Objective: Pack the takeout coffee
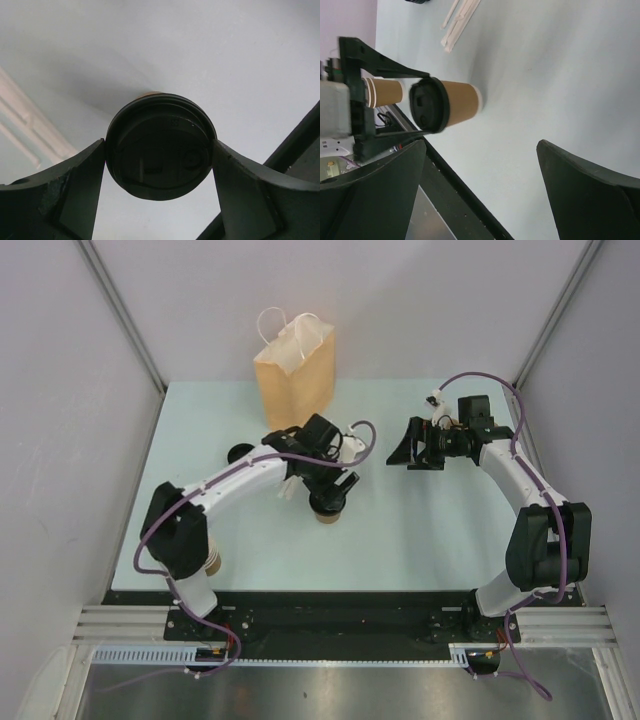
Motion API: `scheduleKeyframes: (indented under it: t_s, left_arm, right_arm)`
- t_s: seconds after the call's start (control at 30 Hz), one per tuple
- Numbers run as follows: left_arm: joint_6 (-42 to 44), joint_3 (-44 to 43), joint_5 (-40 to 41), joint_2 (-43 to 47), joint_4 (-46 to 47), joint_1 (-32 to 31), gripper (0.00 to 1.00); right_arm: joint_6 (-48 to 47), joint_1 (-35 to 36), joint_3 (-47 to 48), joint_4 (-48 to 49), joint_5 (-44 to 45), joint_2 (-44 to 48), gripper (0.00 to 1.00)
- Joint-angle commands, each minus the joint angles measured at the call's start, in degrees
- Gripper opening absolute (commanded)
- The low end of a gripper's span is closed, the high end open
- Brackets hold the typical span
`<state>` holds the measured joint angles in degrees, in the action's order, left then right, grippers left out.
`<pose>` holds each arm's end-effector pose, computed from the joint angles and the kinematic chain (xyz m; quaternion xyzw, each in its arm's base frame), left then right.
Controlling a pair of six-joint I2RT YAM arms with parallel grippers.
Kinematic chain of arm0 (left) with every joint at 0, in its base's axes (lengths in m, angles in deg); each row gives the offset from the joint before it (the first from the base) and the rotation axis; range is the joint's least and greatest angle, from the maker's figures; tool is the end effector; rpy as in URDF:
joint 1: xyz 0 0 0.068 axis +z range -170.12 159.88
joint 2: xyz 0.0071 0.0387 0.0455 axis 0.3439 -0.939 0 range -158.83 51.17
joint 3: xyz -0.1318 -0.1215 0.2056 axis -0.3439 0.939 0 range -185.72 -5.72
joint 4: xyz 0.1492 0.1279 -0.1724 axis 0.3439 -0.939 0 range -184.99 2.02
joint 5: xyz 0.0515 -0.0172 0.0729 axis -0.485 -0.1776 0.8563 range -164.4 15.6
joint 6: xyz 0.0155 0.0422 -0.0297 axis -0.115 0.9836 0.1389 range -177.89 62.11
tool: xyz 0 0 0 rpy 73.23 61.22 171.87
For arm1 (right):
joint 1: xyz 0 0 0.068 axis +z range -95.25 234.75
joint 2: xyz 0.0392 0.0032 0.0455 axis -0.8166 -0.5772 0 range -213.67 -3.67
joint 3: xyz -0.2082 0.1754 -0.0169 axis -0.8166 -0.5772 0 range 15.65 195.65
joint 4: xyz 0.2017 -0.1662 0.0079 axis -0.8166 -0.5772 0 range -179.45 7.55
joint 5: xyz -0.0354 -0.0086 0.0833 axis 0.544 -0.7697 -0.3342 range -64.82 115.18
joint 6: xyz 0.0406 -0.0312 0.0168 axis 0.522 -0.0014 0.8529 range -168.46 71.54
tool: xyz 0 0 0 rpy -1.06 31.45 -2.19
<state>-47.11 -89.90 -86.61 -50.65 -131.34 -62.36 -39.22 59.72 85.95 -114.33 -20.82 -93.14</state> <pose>0.2751 -0.2599 0.2597 0.4536 0.8495 -0.1667 0.2118 0.3273 0.0542 0.2769 -0.0979 0.8721 0.4035 0.2590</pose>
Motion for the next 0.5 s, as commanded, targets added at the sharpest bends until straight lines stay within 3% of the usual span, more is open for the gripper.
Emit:
scheduleKeyframes:
  t_s: [0.0, 0.23, 0.47]
  left_arm:
    - [2.7, 3.2, -2.0, 8.6, -3.9, 6.3, 0.57]
    - [6.3, 9.6, -0.8, 15.5, -3.8, 18.7, 0.57]
    - [9.1, 12.6, 1.0, 16.5, 0.3, 29.0, 0.57]
  right_arm:
    - [0.3, -0.2, 1.9, 1.4, -1.6, -0.3, 1.0]
    - [0.6, -0.1, 1.9, 1.7, -2.0, -0.6, 1.0]
    - [0.8, 0.1, 1.9, 2.3, -2.0, -0.8, 1.0]
